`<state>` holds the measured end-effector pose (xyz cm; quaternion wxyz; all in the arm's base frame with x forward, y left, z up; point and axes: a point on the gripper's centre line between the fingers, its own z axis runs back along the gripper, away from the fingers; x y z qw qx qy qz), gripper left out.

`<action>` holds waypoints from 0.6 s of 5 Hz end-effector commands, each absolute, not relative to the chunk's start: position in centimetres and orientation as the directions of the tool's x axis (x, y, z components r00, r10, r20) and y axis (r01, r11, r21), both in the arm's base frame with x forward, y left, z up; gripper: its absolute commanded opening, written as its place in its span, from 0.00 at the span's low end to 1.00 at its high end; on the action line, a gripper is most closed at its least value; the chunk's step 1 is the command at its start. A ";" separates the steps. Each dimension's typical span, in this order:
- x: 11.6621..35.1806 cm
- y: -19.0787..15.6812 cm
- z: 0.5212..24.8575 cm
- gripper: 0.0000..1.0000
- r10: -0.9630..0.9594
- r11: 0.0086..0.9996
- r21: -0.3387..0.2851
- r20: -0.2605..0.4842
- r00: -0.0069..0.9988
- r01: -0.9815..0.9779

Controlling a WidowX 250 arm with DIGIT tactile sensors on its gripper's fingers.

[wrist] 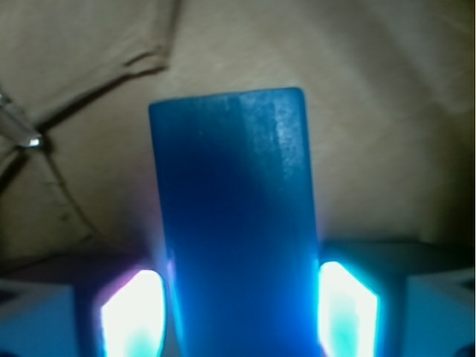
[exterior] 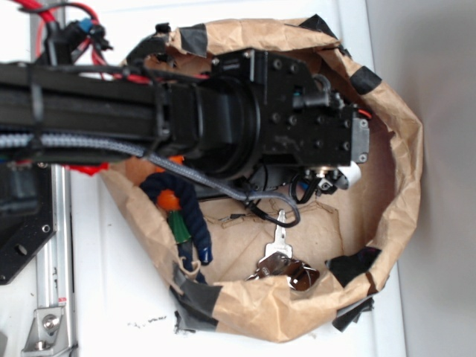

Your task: Grab the blue block.

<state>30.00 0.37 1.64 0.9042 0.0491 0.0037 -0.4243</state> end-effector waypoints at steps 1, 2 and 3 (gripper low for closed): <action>29.6 2.1 9.3 0.00 -0.570 0.816 0.185 0.106 0.815 0.547; 28.2 2.1 14.3 0.00 -0.477 0.871 0.210 0.142 0.867 0.444; 27.2 1.1 18.2 0.00 -0.321 0.943 0.134 0.133 0.938 0.304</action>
